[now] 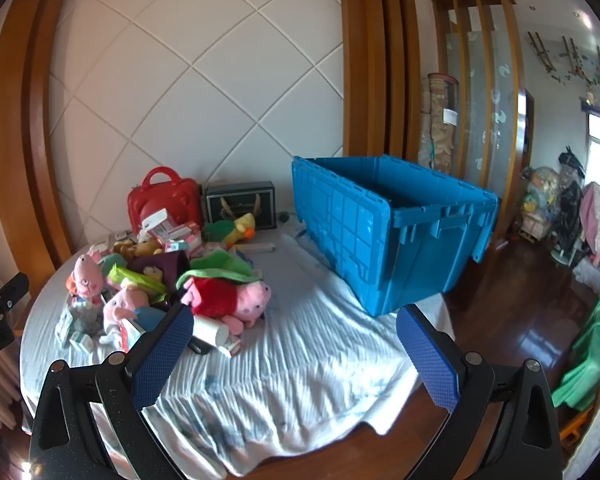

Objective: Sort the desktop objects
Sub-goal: 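Move both grippers toward the heap of toys and medicine boxes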

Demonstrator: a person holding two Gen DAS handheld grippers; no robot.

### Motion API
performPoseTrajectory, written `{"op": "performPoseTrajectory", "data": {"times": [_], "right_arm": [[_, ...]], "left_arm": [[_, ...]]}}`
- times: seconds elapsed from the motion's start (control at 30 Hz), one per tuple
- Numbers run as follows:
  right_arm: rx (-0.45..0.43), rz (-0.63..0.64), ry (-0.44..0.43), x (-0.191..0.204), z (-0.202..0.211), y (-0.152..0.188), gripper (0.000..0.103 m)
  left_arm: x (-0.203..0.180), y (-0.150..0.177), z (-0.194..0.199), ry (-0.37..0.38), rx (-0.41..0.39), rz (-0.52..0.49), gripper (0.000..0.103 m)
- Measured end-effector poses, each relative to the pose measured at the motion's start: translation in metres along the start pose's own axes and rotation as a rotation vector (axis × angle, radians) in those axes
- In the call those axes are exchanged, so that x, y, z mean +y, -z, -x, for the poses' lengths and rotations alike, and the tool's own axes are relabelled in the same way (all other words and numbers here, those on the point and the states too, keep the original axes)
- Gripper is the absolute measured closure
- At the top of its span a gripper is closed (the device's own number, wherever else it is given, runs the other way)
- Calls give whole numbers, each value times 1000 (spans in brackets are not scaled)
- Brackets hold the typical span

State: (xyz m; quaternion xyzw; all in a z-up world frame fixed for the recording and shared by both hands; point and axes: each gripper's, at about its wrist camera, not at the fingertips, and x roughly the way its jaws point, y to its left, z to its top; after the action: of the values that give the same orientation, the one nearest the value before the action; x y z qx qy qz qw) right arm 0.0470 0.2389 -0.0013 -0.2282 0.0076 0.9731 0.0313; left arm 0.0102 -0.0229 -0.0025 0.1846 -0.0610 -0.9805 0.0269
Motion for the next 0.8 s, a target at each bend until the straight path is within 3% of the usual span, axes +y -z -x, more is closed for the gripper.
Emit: {"op": "performPoseTrajectory", "data": {"times": [0.8], "right_arm": [[5, 28, -63, -9, -11, -2, 0]], "left_arm": [[-17, 8, -4, -73, 32, -7, 1]]}}
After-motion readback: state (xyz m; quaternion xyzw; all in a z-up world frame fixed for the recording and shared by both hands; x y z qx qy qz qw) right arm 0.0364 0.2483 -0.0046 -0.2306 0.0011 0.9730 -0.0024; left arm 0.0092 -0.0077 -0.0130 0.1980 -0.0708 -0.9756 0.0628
